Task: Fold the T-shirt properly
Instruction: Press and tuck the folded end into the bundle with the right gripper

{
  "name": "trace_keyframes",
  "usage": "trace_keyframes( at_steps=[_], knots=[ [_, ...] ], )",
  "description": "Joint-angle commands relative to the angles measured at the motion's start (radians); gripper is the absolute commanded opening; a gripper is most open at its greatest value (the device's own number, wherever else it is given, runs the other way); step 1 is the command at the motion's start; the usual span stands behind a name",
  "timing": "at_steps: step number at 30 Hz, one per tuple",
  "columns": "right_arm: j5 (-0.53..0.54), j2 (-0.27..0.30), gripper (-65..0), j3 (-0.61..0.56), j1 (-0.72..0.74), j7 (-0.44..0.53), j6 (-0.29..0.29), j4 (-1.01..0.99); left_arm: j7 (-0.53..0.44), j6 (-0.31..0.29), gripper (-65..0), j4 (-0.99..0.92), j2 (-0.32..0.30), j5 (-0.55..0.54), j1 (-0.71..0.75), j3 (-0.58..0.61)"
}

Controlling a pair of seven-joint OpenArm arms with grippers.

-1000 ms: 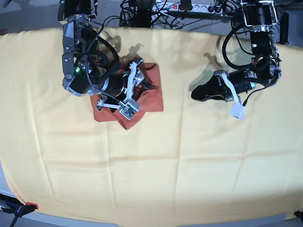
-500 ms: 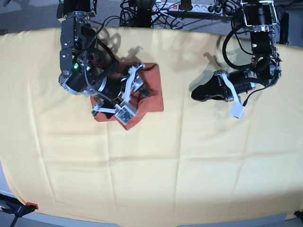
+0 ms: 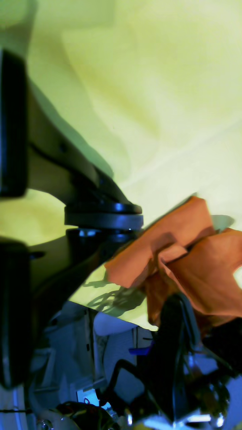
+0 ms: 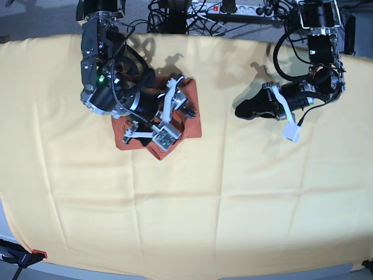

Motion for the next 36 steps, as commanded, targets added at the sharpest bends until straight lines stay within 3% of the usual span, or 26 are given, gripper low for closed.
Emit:
trace_keyframes(
  at_steps=[1, 7, 11, 20, 29, 36],
  knots=[
    [0.018, -0.004, -25.2, -0.026, 0.014, 0.035, 0.013, 0.017, -0.020, -0.009, -65.0, 0.016, -0.010, -0.032, -0.010, -0.005],
    [-0.064, -0.004, -25.2, -0.222, 0.017, 0.043, 0.027, 0.017, -0.019, -0.009, -65.0, 0.016, -0.011, -0.031, -0.005, -0.005],
    [-0.140, -0.004, -25.2, -0.303, 0.017, 0.052, -0.006, 0.017, -0.019, -0.009, -65.0, 0.016, -0.011, -0.032, -0.006, -0.005],
    [-0.166, -0.004, -25.2, -0.302, 0.020, 0.075, -0.072, 0.018, -0.019, -0.009, -65.0, 0.016, -0.011, -0.031, -0.005, -0.005],
    [-0.351, -0.003, -25.2, -0.301, 0.018, 0.055, -0.202, 0.070, -0.019, -0.009, -65.0, 0.016, -0.011, -0.031, -0.005, -0.005],
    [-0.358, 0.020, -25.2, -0.301, -0.021, 0.039, -0.196, 0.078, -0.019, -0.009, -65.0, 0.016, -0.013, -0.031, -0.005, -0.005]
  ],
)
